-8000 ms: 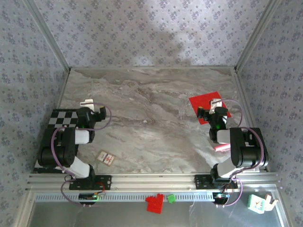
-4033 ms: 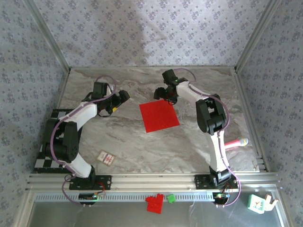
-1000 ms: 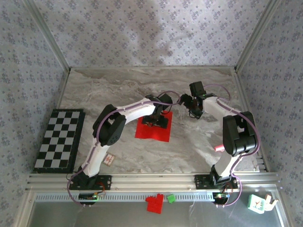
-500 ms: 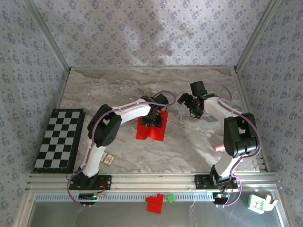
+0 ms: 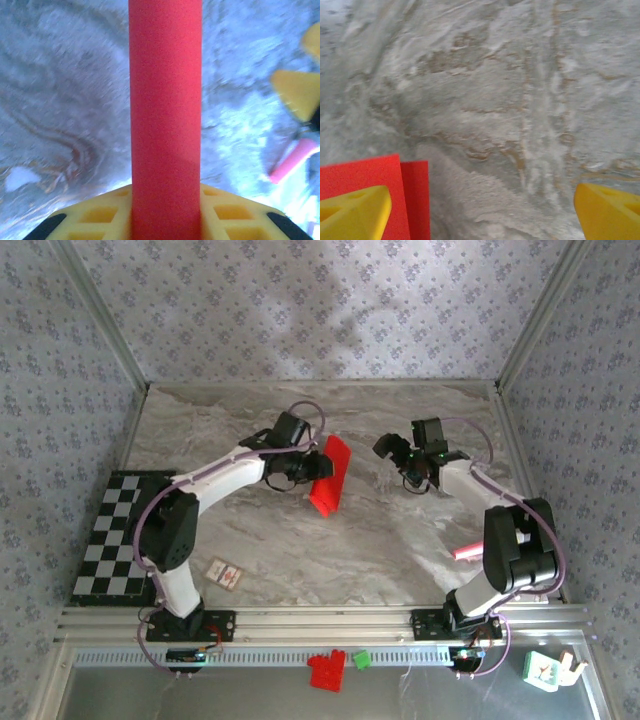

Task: Fold a paper plane with a square sheet of paper (pick it up from the middle)
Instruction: First fold the square sheet of paper in half at the center of the table, then hold the square sheet of paper at the center of the table.

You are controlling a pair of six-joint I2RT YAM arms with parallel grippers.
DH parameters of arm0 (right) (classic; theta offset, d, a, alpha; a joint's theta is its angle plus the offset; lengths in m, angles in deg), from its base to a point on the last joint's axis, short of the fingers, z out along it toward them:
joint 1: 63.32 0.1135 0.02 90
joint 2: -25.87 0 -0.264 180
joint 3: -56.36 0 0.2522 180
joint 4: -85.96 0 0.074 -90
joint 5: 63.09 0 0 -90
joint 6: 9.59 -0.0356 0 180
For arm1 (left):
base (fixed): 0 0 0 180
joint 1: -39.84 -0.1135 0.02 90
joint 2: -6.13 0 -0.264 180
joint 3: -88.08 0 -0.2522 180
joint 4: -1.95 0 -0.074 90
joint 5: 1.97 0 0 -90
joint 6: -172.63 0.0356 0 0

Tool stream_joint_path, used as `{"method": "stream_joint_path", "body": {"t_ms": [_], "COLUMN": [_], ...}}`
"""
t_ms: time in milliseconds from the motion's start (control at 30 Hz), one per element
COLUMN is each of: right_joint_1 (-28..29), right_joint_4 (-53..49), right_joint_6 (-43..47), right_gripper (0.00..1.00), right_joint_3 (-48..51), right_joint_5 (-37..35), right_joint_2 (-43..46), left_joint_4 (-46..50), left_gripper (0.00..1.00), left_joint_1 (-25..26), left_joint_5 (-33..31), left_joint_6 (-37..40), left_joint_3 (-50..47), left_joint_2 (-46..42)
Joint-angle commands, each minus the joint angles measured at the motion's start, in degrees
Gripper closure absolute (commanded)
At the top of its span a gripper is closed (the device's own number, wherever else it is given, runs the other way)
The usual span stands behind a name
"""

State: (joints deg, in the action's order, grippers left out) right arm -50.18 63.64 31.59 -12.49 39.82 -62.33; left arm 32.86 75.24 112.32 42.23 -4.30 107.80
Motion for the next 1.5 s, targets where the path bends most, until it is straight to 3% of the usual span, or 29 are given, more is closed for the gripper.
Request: {"method": "stream_joint_path", "body": {"t_ms": [0, 300, 567, 700, 833, 1467], "right_joint_1": [0.46, 4.77, 9.15, 10.78, 12.38, 14.36], "right_joint_4": [8.62, 15.03, 16.47, 13.86, 9.30, -1.95], "right_joint_6": [1.36, -0.03, -1.75, -1.03, 1.27, 4.60], "right_gripper": [0.07, 0.22, 0.48, 0.65, 0.73, 0.81], "right_joint_3": [2.03, 3.33, 0.25, -2.76, -6.02, -12.74], "right_joint_5": [7.26, 13.90, 17.18, 17.34, 15.77, 11.94], "right_joint_2": [1.15, -3.42, -11.08, -14.62, -16.99, -24.71], "left_joint_4": [-11.35, -16.36, -15.16, -13.95, -13.72, -11.23], "left_gripper": [0.69, 0.70, 0.72, 0.72, 0.73, 0.73], "left_joint_1": [-1.22, -1.73, -1.76, -1.74, -1.74, -1.66], "left_joint_5": [7.67, 2.18, -2.29, -3.63, -3.71, -4.08], "left_joint_6": [-4.95, -8.19, -8.05, -7.92, -7.81, -7.07], "left_joint_3": [-2.92, -7.47, -10.96, -11.62, -11.99, -11.55], "left_joint_2": [0.25, 3.97, 6.15, 6.33, 6.60, 7.75]}}
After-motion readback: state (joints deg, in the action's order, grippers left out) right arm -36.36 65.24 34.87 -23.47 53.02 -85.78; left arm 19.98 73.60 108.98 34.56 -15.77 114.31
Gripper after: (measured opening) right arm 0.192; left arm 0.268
